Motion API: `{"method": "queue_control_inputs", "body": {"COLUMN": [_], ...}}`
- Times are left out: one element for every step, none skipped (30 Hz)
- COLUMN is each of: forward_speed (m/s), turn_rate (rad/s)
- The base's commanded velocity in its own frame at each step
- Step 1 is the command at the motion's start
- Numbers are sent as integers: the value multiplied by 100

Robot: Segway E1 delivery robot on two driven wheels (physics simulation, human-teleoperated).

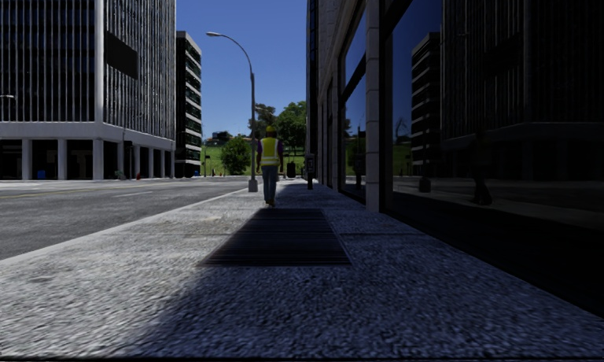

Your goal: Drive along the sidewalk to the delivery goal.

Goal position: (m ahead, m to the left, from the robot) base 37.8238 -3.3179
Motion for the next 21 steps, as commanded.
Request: {"method": "queue_control_inputs", "body": {"forward_speed": [200,200,200,200,200,200,200,200,200,200,200,200,200,200,200,200,200,200,200,200,200], "turn_rate": [0,0,0,0,0,0,0,0,0,0,0,0,0,0,0,0,0,0,0,0,0]}}
